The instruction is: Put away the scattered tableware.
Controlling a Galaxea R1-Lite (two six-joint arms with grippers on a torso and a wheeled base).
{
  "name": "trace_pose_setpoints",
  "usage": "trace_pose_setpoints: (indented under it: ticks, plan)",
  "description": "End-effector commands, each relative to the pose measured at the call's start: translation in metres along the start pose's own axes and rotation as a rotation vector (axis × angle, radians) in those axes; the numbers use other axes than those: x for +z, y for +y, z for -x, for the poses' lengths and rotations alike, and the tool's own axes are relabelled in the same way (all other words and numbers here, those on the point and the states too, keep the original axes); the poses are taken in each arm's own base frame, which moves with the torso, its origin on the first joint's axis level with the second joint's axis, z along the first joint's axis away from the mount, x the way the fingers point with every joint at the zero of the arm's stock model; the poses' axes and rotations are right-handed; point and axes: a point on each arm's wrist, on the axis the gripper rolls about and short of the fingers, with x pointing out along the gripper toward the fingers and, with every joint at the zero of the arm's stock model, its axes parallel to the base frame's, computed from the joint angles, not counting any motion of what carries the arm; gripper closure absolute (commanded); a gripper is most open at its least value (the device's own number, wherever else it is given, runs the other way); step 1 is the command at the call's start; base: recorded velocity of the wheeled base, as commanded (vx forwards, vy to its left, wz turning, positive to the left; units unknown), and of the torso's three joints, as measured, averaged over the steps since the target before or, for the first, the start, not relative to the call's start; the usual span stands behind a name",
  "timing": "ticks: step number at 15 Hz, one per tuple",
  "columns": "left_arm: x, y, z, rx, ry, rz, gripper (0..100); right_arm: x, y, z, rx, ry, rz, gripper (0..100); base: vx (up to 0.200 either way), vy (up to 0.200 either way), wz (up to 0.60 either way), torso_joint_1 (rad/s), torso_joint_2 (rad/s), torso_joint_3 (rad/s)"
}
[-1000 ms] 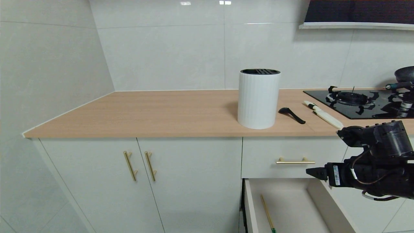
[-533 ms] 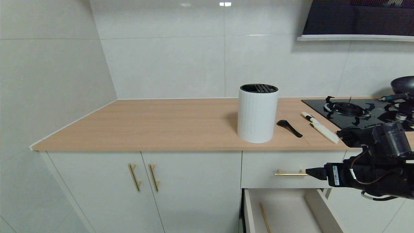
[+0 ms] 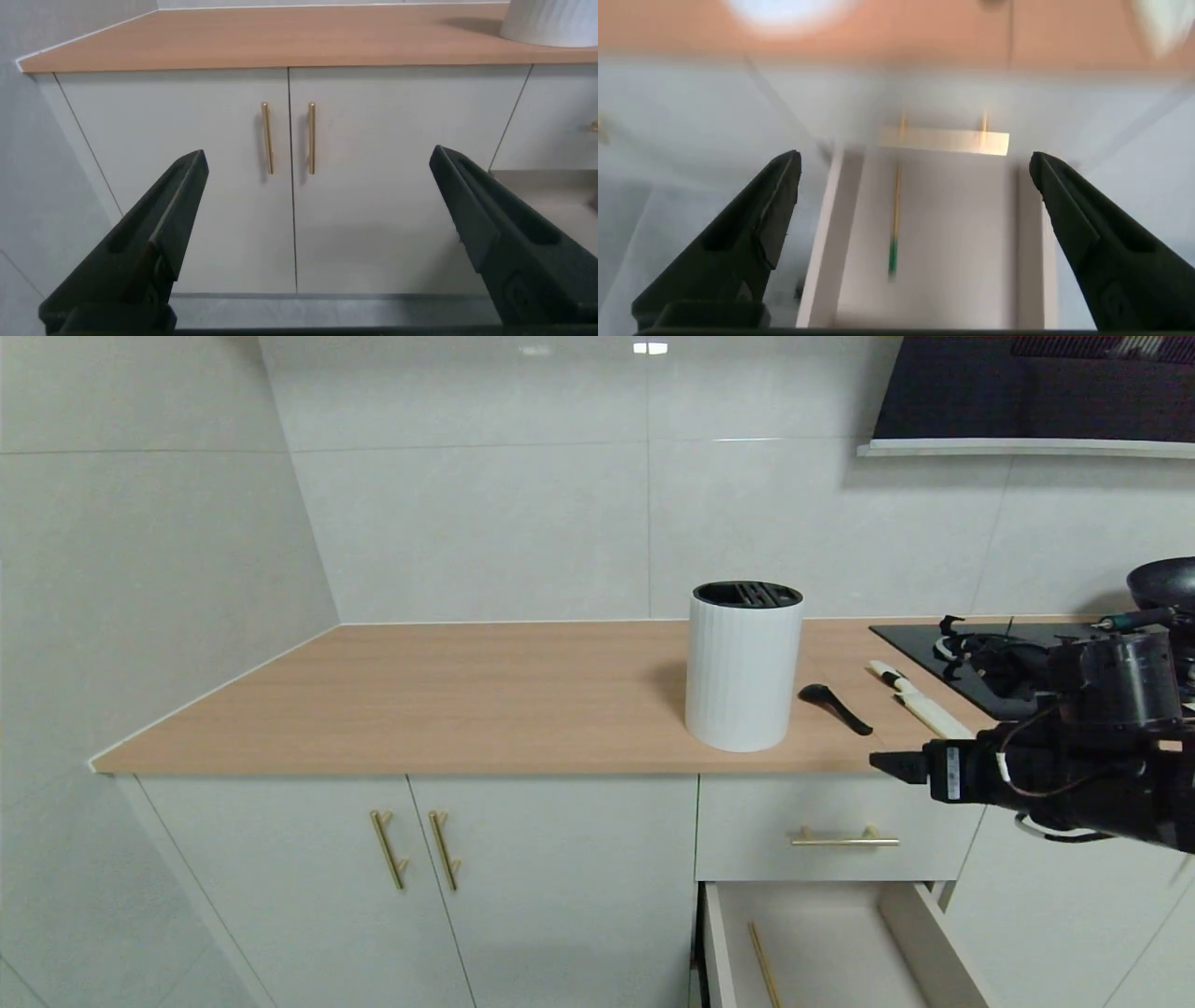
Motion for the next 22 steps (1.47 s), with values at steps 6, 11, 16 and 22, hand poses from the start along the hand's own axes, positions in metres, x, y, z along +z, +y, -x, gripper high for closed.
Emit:
trace_pose_setpoints:
  ticks: [6,11,16,22]
  plan:
    - [0.0,0.0,0.0,0.0,0.001,0.0,0,0.044,-0.051,-0.116,0.108,-0.038,0.114,0,0.0,0.0,0.0,0.0,0.0,0.0]
    - [0.0,0.0,0.0,0.0,0.001,0.0,0,0.04,-0.064,-0.155,0.15,-0.031,0.107,0,0.0,0.0,0.0,0.0,0.0,0.0]
    - [0.0,0.0,0.0,0.0,0.001,0.0,0,0.03,-0.065,-0.172,0.166,-0.006,0.106,0,0.0,0.0,0.0,0.0,0.0,0.0]
    - [0.0,0.0,0.0,0.0,0.001,0.0,0,0.029,-0.063,-0.188,0.147,-0.009,0.114,0,0.0,0.0,0.0,0.0,0.0,0.0]
